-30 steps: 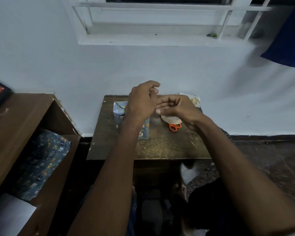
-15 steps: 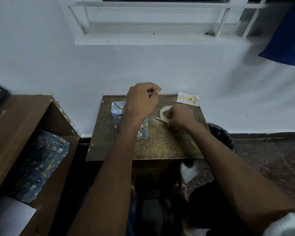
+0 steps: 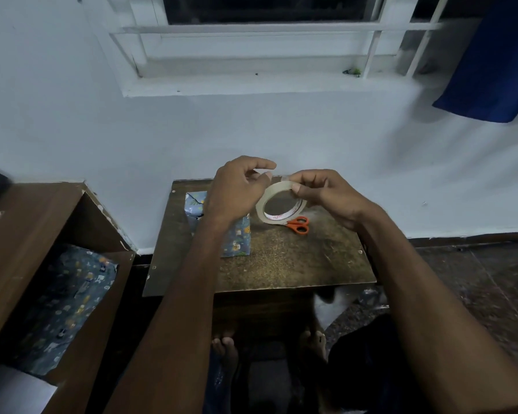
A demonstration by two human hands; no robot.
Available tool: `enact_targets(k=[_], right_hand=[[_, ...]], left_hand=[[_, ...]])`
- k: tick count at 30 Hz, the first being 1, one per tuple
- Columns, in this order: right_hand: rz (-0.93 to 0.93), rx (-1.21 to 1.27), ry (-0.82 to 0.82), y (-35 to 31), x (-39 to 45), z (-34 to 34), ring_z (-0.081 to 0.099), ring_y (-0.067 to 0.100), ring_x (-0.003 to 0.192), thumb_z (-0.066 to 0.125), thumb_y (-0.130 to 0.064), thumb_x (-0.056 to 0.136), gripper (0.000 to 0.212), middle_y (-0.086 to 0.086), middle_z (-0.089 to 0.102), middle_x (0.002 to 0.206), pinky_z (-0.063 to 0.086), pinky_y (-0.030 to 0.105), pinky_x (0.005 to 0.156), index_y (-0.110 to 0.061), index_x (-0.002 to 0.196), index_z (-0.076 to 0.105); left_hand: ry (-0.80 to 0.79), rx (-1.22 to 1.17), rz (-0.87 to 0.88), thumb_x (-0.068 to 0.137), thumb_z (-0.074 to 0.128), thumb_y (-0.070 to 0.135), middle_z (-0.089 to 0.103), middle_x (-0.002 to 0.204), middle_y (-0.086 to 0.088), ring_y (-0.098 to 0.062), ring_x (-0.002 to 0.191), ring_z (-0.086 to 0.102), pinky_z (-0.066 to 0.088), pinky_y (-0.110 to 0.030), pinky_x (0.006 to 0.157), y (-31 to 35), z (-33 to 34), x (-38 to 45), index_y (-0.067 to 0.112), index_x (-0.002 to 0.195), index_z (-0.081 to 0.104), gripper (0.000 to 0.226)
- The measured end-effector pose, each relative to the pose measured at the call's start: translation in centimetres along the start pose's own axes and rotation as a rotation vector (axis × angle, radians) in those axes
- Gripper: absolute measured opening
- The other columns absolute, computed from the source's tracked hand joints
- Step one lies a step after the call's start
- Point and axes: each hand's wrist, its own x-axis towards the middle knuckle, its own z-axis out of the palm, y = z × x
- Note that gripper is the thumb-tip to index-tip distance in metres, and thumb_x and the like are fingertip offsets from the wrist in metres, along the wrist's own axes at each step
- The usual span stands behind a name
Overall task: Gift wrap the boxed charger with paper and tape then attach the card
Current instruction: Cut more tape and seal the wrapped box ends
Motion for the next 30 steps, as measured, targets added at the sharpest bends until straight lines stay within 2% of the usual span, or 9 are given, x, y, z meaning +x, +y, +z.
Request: enact_targets(k=[4,7,10,16,20,22,25,27,30], right_hand=[[-0.026,0.075,-0.069,-0.2,-0.4,-0.3,0.066,0.019,0.093,0.06,-0.018,0.105,0.018,0.005,0.074,0.098,0.052,0.037,0.086,-0.016,0.112,0.076],[-0.048,0.056,-0.072,-0.3,-0.4,-0.3,0.069,0.024,0.104,0.062,-0.018,0.104,0.021,0.015,0.075,0.117,0.052,0.039,0.091,-0.013,0.12,0.075],[-0.061,0.039,-0.064,-0.4,-0.4,-0.1,0.071,0.024,0.109,0.061,-0.013,0.104,0.022,0.013,0.076,0.12,0.053,0.037,0.093,-0.009,0.122,0.074],[-0.087,0.068,-0.068,-0.8,-0.4,0.2,0.072,0.017,0.106,0.065,-0.013,0.102,0.022,0.011,0.077,0.117,0.054,0.027,0.088,-0.007,0.12,0.075],[-0.083,0.047,-0.068,-1.0,-0.5,0.5,0.071,0.006,0.09,0.061,-0.012,0.104,0.022,-0.002,0.078,0.099,0.051,0.017,0.076,-0.006,0.121,0.074],[-0.069,0.022,-0.095,-1.1,-0.5,0.5,0.064,0.004,0.08,0.056,-0.014,0.108,0.021,-0.006,0.071,0.087,0.049,0.018,0.07,-0.01,0.12,0.073],[-0.053,0.053,-0.193,-1.2,-0.4,1.1,0.061,0.016,0.079,0.051,-0.02,0.111,0.023,0.008,0.063,0.087,0.046,0.028,0.065,-0.015,0.12,0.072],[-0.042,0.091,-0.238,-1.3,-0.2,1.6,0.061,0.021,0.078,0.049,-0.021,0.111,0.024,0.014,0.063,0.089,0.045,0.028,0.062,-0.014,0.121,0.07],[-0.03,0.095,-0.293,-1.4,-0.2,2.3,0.06,0.018,0.072,0.045,-0.021,0.113,0.024,0.019,0.065,0.089,0.044,0.028,0.061,-0.011,0.11,0.067]], left_hand=[[-0.075,-0.171,-0.043,0.098,0.07,0.032,0.08,0.103,0.018,-0.003,0.099,0.074,0.06,-0.042,0.097,0.6,-0.7,-0.3,0.031,0.102,0.085,0.016],[-0.111,-0.221,-0.034,0.099,0.073,0.032,0.082,0.098,0.012,-0.005,0.097,0.076,0.06,-0.037,0.094,1.0,-1.0,-0.6,0.025,0.097,0.087,0.016],[-0.13,-0.241,-0.051,0.094,0.081,0.034,0.083,0.095,0.007,-0.01,0.093,0.079,0.062,-0.041,0.094,1.0,-1.0,-0.7,0.02,0.099,0.087,0.016],[-0.103,-0.274,-0.035,0.085,0.09,0.022,0.083,0.097,0.005,-0.014,0.095,0.08,0.063,-0.048,0.095,0.8,-0.8,-0.6,0.016,0.094,0.087,0.011],[-0.07,-0.341,-0.05,0.083,0.09,0.016,0.082,0.103,0.003,-0.015,0.1,0.078,0.062,-0.049,0.098,0.7,-0.8,-0.5,0.011,0.093,0.086,0.012],[-0.071,-0.38,-0.072,0.086,0.087,0.013,0.082,0.106,0.003,-0.014,0.102,0.077,0.061,-0.047,0.099,0.8,-0.9,-0.5,0.009,0.094,0.086,0.009],[-0.051,-0.412,-0.085,0.089,0.084,0.013,0.081,0.107,0.003,-0.015,0.103,0.077,0.06,-0.045,0.1,0.9,-1.1,-0.5,0.012,0.09,0.086,0.002],[-0.028,-0.435,-0.101,0.091,0.082,0.013,0.082,0.106,0.004,-0.015,0.103,0.077,0.06,-0.041,0.097,0.9,-1.2,-0.6,0.014,0.09,0.085,0.004],[0.024,-0.543,-0.168,0.094,0.08,0.019,0.082,0.102,0.004,-0.012,0.101,0.076,0.058,-0.031,0.093,0.9,-1.7,-0.5,0.014,0.098,0.083,0.008]])
